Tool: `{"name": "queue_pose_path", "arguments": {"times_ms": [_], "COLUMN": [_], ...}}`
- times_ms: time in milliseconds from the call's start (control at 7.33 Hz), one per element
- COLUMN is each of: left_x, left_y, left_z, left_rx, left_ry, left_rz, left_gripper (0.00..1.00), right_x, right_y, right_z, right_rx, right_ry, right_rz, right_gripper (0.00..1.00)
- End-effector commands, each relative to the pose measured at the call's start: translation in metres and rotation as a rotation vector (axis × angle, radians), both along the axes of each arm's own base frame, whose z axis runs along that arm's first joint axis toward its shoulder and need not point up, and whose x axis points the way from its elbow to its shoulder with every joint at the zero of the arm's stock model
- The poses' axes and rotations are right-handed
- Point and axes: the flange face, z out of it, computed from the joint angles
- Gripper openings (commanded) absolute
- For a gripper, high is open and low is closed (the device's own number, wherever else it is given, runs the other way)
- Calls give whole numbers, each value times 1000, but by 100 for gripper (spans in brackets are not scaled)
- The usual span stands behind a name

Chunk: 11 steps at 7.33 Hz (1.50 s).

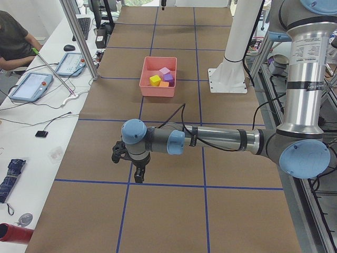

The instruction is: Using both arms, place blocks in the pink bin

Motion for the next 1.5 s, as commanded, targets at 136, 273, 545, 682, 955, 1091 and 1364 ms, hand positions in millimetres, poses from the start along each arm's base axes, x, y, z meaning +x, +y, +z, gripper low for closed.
{"name": "queue_pose_path", "arguments": {"times_ms": [136,273,545,682,955,1091,1364], "left_x": [-2,-2,-3,-4,-4,-4,-4], "left_y": [0,2,6,6,6,6,6], "left_z": [-1,-2,0,0,1,1,0], "left_rx": [-47,-59,-42,-28,-13,-8,-3], "left_ry": [18,19,21,20,9,8,8], "left_rz": [-40,-54,-47,-35,-22,-22,-22], "left_gripper": [100,100,100,100,100,100,100], "right_x": [13,14,14,14,14,14,13], "right_y": [-2,-1,-1,0,1,2,3], "right_z": [0,2,1,1,1,2,4], "right_rx": [9,27,33,33,30,30,24], "right_ry": [9,23,21,20,18,17,13], "right_rz": [-29,-56,-60,-61,-60,-61,-61], "right_gripper": [100,100,100,100,100,100,100]}}
